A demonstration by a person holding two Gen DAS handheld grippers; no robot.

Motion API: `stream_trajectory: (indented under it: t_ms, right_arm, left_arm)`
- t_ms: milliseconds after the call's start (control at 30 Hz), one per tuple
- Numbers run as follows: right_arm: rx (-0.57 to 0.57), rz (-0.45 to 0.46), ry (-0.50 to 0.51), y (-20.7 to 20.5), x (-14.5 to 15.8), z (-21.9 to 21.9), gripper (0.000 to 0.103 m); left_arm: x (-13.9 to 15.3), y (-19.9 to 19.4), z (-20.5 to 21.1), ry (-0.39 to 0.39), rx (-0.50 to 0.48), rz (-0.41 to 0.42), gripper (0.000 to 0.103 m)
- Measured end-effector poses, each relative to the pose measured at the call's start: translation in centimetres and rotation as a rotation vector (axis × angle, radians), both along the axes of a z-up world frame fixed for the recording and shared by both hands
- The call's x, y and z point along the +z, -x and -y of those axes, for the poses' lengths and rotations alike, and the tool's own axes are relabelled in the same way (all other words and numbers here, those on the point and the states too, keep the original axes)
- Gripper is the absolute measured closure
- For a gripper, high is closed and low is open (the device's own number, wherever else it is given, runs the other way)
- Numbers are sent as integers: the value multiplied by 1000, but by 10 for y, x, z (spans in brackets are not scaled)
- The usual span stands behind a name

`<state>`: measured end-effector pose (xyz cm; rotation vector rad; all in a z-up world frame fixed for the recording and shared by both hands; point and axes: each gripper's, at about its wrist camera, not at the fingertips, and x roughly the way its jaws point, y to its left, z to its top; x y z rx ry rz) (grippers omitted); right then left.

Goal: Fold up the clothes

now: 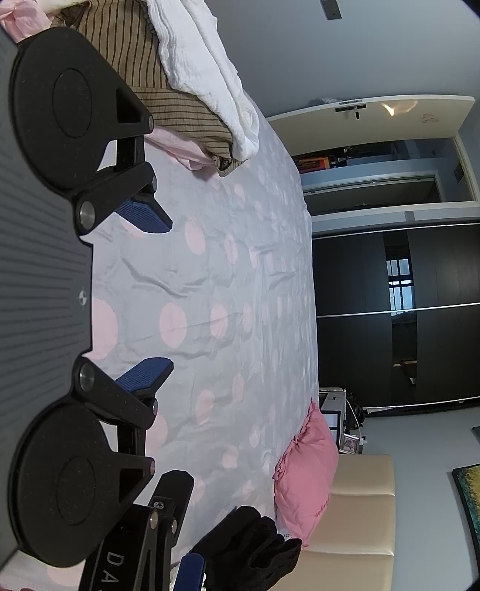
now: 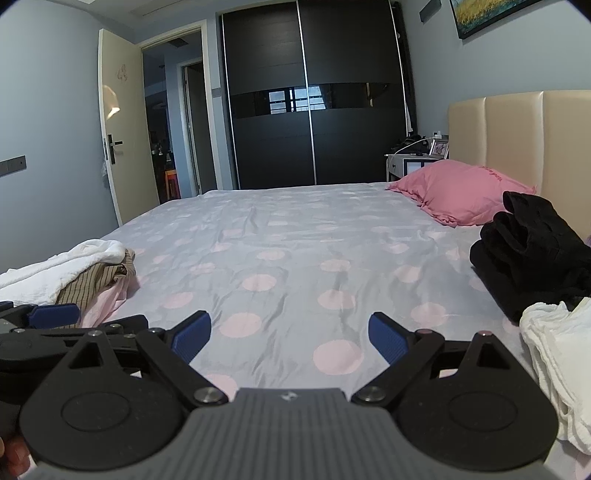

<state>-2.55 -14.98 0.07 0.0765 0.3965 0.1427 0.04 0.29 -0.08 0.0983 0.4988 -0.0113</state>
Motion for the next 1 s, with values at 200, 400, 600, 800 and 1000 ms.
stream_trajectory:
  t_ms: [200, 400, 600, 800, 1000]
  right_arm:
    - [2, 0, 11, 0, 0, -3, 9]
    - [8, -5, 16, 0, 0, -4, 9]
    - [10, -5, 21, 0, 0, -3, 9]
    - [11, -10, 22, -1, 0, -4, 9]
    - [13, -14, 17, -1, 1, -4, 9]
  left_arm:
    - [0, 0, -2, 1, 6, -9, 29]
    - [-1, -1, -3, 2, 12, -16, 29]
    - [-2, -1, -4, 5, 14, -16, 29]
    - [-2, -1, -3, 4, 15, -20, 29]
    - [-1, -2, -4, 9, 15, -21, 30]
